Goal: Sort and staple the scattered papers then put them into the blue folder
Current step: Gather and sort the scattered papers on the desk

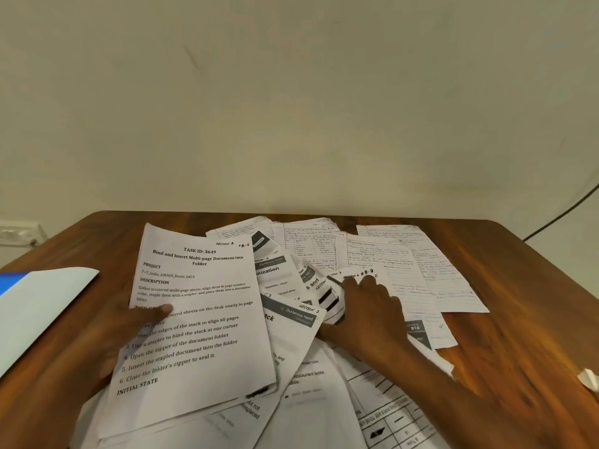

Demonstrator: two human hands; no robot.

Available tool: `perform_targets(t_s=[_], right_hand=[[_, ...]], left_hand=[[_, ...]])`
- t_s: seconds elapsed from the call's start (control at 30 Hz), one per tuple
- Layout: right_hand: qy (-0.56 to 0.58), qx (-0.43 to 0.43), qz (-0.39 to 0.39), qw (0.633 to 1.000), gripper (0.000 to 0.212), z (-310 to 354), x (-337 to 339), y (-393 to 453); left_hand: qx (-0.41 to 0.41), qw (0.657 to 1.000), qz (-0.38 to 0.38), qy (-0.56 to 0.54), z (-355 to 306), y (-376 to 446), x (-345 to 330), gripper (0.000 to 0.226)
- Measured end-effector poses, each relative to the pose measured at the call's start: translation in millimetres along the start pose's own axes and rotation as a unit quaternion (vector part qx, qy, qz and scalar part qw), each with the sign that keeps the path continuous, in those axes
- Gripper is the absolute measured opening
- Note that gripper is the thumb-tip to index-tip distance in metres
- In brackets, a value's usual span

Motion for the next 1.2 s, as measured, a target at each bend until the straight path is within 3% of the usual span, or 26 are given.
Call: perform_targets(t_s=[0.13,0.3,0.47,0.63,0.8,0.9,0.97,1.2], right_hand=[[0.004,0.094,0.005,0.996,0.071,19.1,-12.3,-8.6],[0.016,0.222,0.060,0.973,0.081,38.4,-23.4,-18.1],[0.037,0.257,0.084,0.962,0.083,37.2,-23.4,-20.0],[0.009,0.208,0.072,0.975,0.089,27.0,-15.0,-10.8],[-0.076,0.074,0.146,0.983,0.106,18.3,-15.4,-8.4],[-0.084,0.064,0.174,0.979,0.107,16.1,-16.2,-9.6],[-0.087,0.071,0.186,0.976,0.119,17.0,-14.5,-11.7],[0.001,0.080,0.169,0.982,0.078,-28.0,47.2,7.4]], left_hand=[[0.008,1.000,-0.001,-0.005,0.2,1.8,0.8,0.027],[0.004,1.000,-0.013,0.000,-0.8,3.7,0.2,0.024],[-0.001,1.000,-0.015,0.004,-0.2,4.5,1.8,0.023],[-0.004,1.000,-0.015,0.009,-1.5,4.4,1.5,0.023],[-0.011,1.000,-0.016,0.007,0.9,8.7,3.1,0.020],[-0.022,1.000,-0.001,0.002,1.1,11.6,1.6,0.026],[-0.026,1.000,0.005,0.002,1.4,11.8,0.9,0.028],[-0.032,0.999,0.003,0.003,5.0,16.9,3.0,0.027]])
Point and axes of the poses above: each hand's wrist, its own y-axis towards the middle knuckle, its own x-axis out of the back of the hand, z = x × y, the point moved 1 cm from there along y, towards the middle knuckle, and after that the axes turned 14 degrees about x, right-handed, at the moved point
